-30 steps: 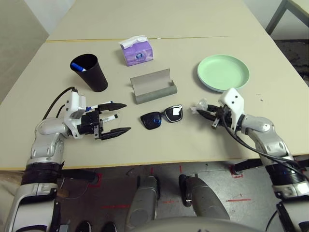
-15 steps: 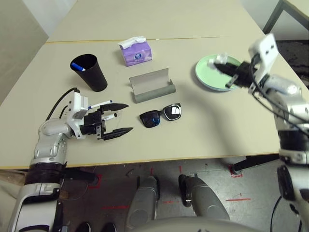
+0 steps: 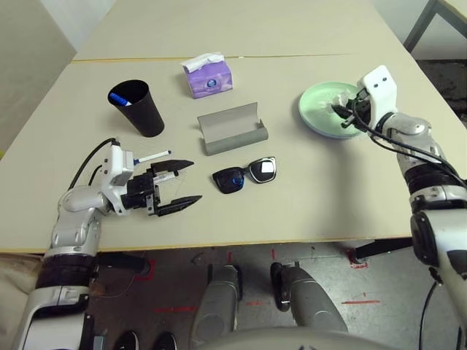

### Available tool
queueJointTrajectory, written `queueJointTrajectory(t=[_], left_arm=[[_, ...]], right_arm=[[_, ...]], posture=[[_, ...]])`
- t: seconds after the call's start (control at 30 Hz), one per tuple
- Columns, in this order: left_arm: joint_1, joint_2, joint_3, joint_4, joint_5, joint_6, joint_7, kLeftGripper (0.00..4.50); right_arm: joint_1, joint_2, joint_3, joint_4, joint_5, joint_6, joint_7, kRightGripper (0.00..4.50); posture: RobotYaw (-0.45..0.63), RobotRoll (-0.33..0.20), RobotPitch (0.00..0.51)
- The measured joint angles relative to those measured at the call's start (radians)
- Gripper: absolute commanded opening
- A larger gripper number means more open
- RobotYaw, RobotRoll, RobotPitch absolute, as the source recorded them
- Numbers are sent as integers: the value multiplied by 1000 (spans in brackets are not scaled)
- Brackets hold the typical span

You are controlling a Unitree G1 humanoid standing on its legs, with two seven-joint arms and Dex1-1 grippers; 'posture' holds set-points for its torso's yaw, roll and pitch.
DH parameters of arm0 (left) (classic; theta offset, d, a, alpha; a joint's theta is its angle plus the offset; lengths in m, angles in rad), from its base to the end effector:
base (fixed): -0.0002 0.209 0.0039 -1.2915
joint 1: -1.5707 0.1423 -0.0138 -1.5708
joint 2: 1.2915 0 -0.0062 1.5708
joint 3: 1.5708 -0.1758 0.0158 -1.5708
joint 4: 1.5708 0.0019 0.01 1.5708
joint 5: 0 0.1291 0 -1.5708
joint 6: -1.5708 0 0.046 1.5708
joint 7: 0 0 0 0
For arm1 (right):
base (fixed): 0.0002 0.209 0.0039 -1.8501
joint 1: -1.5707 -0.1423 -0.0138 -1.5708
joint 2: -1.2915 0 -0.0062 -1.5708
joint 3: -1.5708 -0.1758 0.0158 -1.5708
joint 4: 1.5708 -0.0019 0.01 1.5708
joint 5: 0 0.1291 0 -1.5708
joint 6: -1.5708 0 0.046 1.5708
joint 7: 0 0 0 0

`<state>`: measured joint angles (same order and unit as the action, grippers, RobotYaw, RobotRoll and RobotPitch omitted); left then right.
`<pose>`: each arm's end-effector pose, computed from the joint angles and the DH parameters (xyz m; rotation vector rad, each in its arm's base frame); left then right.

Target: Organize and tidy the items on the table.

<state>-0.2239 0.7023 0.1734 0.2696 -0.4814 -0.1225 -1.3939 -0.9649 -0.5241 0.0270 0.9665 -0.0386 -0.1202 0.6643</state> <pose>0.2241 0.3071 0.1320 0.2914 -0.0493 -1.1435 0.3347 -0.2421 0.1810 -0.5111 0.0320 0.4922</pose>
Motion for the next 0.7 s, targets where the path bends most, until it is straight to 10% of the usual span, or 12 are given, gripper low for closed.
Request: queueJointTrajectory(t=[0.13, 0.43, 0.7], left_arm=[[1, 0, 0, -3, -2, 4, 3, 4500], [-18, 44, 3, 28, -3, 5, -60, 4500], [-15, 77, 10, 81, -6, 3, -112, 4500]], right_arm=[[2, -34, -2, -12, -3, 6, 9, 4479], [197, -145, -128, -561, 142, 426, 56, 4479], [213, -230, -114, -1252, 361, 1208, 48, 4479]], posture=[[32, 0, 198], [-5, 0, 211], [-36, 0, 227]])
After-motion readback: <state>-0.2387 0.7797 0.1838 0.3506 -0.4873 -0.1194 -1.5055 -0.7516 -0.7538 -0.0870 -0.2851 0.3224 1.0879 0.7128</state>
